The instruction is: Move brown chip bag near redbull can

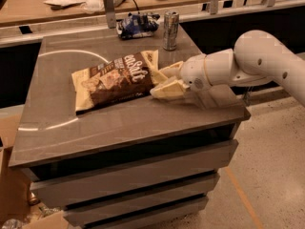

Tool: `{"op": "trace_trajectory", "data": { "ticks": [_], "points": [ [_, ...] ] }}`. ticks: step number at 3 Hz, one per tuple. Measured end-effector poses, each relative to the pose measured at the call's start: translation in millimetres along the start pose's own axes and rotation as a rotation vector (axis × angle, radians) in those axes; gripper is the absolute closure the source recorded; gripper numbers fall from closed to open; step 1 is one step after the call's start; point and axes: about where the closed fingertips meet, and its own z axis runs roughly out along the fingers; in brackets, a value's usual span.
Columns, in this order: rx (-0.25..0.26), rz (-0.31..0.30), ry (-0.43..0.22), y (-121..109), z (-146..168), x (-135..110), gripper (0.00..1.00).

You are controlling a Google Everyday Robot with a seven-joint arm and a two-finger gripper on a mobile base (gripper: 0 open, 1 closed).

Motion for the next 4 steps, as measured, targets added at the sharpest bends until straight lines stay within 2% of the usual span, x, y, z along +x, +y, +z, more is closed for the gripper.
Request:
{"op": "trace_trajectory", "data": {
  "ticks": [1, 2, 3, 4],
  "points": [
    [-0.029, 0.014, 0.003, 0.1, 6.1, 3.4, 0.71],
    [-0.033, 0.027, 0.028, -0.9, 6.8, 4.8, 0.94],
    [0.0, 0.035, 0.062, -6.9, 2.3, 5.2, 1.0],
    [0.109, 0.047, 0.114, -19.0, -11.5, 6.1, 1.0]
  ]
}}
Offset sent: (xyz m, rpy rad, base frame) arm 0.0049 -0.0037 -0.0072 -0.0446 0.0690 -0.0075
